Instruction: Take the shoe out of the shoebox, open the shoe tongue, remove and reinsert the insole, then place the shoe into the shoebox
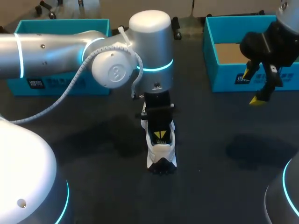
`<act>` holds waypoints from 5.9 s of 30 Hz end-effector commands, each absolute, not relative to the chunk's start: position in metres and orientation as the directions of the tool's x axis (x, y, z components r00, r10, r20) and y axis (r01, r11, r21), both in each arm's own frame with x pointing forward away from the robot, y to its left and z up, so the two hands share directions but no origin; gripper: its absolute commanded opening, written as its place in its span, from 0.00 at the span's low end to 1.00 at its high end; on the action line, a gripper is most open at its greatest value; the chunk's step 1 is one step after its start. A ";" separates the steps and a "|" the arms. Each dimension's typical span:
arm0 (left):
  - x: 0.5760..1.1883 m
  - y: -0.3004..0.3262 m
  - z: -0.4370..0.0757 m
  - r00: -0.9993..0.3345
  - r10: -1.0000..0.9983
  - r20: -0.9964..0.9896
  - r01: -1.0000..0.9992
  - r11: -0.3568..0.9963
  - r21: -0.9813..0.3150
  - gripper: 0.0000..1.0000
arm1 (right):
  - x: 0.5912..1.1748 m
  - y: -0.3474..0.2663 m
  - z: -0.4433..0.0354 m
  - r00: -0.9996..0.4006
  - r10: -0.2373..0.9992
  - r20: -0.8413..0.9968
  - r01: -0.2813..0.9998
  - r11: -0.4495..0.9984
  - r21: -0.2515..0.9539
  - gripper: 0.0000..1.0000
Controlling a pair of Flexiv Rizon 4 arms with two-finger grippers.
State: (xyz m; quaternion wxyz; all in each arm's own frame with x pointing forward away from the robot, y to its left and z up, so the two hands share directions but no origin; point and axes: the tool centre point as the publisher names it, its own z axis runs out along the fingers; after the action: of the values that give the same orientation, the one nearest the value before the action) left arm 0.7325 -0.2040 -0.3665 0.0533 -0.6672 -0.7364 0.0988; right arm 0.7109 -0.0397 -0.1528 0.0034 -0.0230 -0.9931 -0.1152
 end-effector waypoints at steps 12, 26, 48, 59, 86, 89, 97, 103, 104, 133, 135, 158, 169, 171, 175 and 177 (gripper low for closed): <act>0.706 -0.206 -0.373 -0.120 0.993 -0.010 0.966 0.115 -0.231 0.00 | 0.713 -0.038 -0.153 -0.999 0.046 0.015 0.048 0.973 0.224 1.00; 0.712 -0.204 -0.381 -0.165 0.986 -0.012 0.965 0.159 -0.209 0.00 | 0.713 -0.038 -0.153 -0.999 0.046 0.015 0.048 0.973 0.224 1.00; 0.684 -0.200 -0.379 -0.155 0.988 0.005 0.939 0.149 -0.311 0.00 | 0.713 -0.038 -0.153 -0.999 0.046 0.015 0.048 0.973 0.224 1.00; 0.683 -0.202 -0.401 -0.163 0.986 -0.021 0.941 0.149 -0.304 0.00 | 0.713 -0.038 -0.153 -0.999 0.046 0.015 0.048 0.973 0.224 1.00; 0.701 -0.205 -0.423 -0.159 0.986 -0.050 0.971 0.147 -0.189 0.00 | 0.713 -0.038 -0.153 -0.999 0.046 0.015 0.048 0.973 0.224 1.00; 0.706 -0.206 -0.425 -0.163 0.985 -0.051 0.973 0.152 -0.175 0.00 | 0.713 -0.038 -0.153 -0.999 0.046 0.015 0.048 0.973 0.224 1.00; 0.719 -0.206 -0.428 -0.150 0.987 -0.058 0.983 0.142 -0.119 0.00 | 0.713 -0.038 -0.153 -0.999 0.046 0.015 0.048 0.973 0.224 1.00; 0.731 -0.208 -0.430 -0.147 0.987 -0.071 0.987 0.141 -0.077 0.00 | 0.713 -0.038 -0.153 -0.999 0.046 0.015 0.048 0.973 0.224 1.00; 0.734 -0.208 -0.430 -0.149 0.986 -0.071 0.987 0.144 -0.070 0.00 | 0.713 -0.038 -0.153 -0.999 0.046 0.015 0.048 0.973 0.224 1.00; 0.710 -0.210 -0.386 -0.070 0.983 -0.167 0.991 0.050 -0.121 0.00 | 0.713 -0.038 -0.153 -0.999 0.046 0.015 0.048 0.973 0.224 1.00; 0.705 -0.210 -0.389 -0.062 0.984 -0.165 0.991 0.041 -0.131 0.00 | 0.713 -0.038 -0.153 -0.999 0.046 0.015 0.048 0.973 0.224 1.00; 0.703 -0.210 -0.387 0.001 0.983 -0.184 0.998 -0.012 -0.056 0.00 | 0.713 -0.038 -0.153 -0.999 0.046 0.015 0.048 0.973 0.224 1.00; 0.735 -0.212 -0.354 0.019 0.974 -0.225 0.989 0.014 0.145 0.00 | 0.713 -0.038 -0.153 -0.999 0.046 0.015 0.048 0.973 0.224 1.00; 0.740 -0.212 -0.351 0.023 0.975 -0.222 0.986 0.014 0.167 0.00 | 0.713 -0.038 -0.153 -0.999 0.046 0.015 0.048 0.973 0.224 1.00; 0.748 -0.211 -0.347 0.042 0.976 -0.212 0.972 0.010 0.237 0.00 | 0.713 -0.038 -0.153 -0.999 0.046 0.015 0.048 0.973 0.224 1.00; 0.751 -0.210 -0.346 0.043 0.977 -0.208 0.969 0.010 0.246 0.00 | 0.713 -0.038 -0.153 -0.999 0.046 0.015 0.048 0.973 0.224 1.00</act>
State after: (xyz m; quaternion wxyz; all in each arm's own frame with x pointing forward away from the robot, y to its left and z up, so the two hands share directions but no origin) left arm 0.7541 -0.2115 -0.3484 -0.1560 -0.7061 -0.6907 -0.0020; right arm 0.7111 -0.0394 -0.1528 0.0036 -0.0231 -0.9931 -0.1149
